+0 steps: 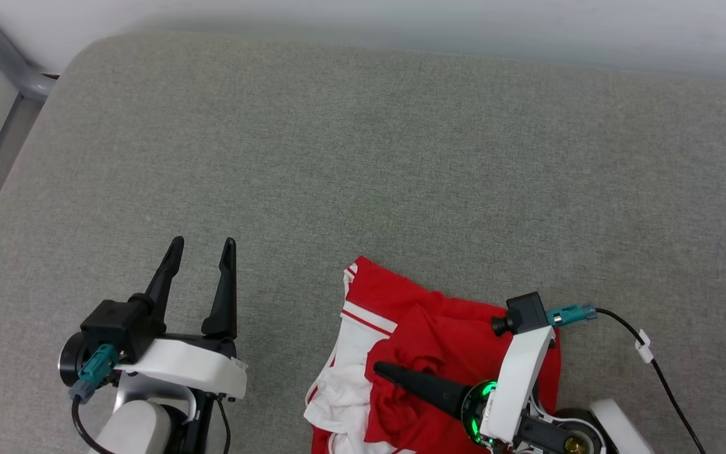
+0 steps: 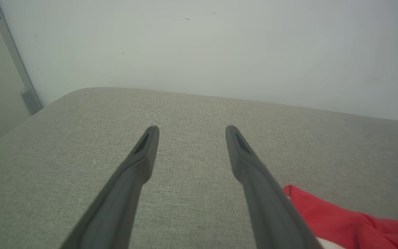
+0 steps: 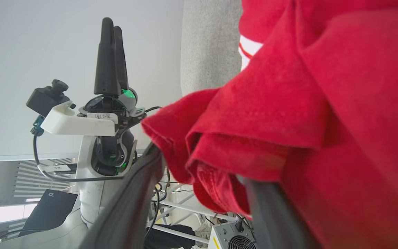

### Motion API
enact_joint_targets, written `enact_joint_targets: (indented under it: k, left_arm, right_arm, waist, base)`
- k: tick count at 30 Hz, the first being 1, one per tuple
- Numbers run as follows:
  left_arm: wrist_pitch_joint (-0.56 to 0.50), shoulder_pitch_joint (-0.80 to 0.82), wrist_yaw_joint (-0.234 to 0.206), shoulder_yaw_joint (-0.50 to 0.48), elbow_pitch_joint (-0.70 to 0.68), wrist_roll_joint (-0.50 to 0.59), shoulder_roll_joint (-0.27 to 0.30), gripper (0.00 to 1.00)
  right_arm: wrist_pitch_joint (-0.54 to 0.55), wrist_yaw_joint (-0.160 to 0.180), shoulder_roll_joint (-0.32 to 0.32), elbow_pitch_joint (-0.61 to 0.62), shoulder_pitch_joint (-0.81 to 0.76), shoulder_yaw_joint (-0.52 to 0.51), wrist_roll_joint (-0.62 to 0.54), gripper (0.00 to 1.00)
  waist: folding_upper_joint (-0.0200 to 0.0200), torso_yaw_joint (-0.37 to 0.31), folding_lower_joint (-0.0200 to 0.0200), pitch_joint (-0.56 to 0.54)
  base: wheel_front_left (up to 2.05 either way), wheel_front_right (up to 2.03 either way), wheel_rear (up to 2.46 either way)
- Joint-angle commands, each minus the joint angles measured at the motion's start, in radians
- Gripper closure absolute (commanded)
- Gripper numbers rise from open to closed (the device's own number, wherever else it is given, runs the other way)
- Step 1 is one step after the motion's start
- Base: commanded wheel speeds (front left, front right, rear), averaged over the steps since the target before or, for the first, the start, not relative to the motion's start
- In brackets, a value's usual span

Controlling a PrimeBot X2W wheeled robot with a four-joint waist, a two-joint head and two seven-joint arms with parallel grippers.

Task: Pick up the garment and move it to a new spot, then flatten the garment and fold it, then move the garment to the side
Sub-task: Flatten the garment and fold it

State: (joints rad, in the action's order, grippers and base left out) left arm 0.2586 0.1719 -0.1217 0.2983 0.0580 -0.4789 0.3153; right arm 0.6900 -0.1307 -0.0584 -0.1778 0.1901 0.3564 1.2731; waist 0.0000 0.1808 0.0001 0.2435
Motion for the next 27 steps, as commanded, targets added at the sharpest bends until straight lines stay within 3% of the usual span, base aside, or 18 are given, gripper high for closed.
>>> enact_joint_targets:
  k: [1,8,12,15,20,27]
  left_arm:
    - [0.006,0.013,0.005,-0.005,0.004,0.006,-0.003,0.00]
    - [0.008,0.005,0.018,-0.021,0.023,0.021,-0.010,0.00]
    - [0.008,-0.010,0.018,-0.028,0.028,0.026,-0.007,0.00]
    - [0.007,-0.027,0.012,-0.033,0.036,0.031,0.003,0.00]
    - [-0.002,-0.049,-0.009,-0.037,0.038,0.032,0.011,0.00]
    - [-0.003,-0.087,-0.022,-0.043,0.025,0.034,0.026,0.00]
  right_arm:
    - [-0.010,0.000,-0.009,-0.004,0.015,0.006,0.000,0.00]
    - [-0.112,0.000,-0.059,0.065,0.043,0.076,-0.032,0.00]
    - [-0.215,0.000,-0.125,0.116,0.063,0.131,-0.135,0.00]
    - [-0.366,0.000,-0.179,0.116,0.067,0.121,-0.272,0.00]
    - [-0.560,0.000,-0.200,0.059,0.026,-0.013,-0.520,0.00]
    - [-0.709,0.000,-0.117,0.095,-0.067,-0.303,-0.847,0.00]
  waist:
    - [0.0000,-0.003,-0.0001,0.001]
    - [0.0000,-0.030,-0.0001,-0.028]
    - [0.0000,-0.053,-0.0001,-0.059]
    - [0.0000,-0.076,-0.0001,-0.092]
    - [0.0000,-0.106,-0.0001,-0.131]
    - [0.0000,-0.141,-0.0001,-0.176]
  base:
    - [0.00,0.00,0.00]
    - [0.00,0.00,0.00]
    - [0.00,0.00,0.00]
    - [0.00,0.00,0.00]
    - [0.00,0.00,0.00]
    - [0.00,0.00,0.00]
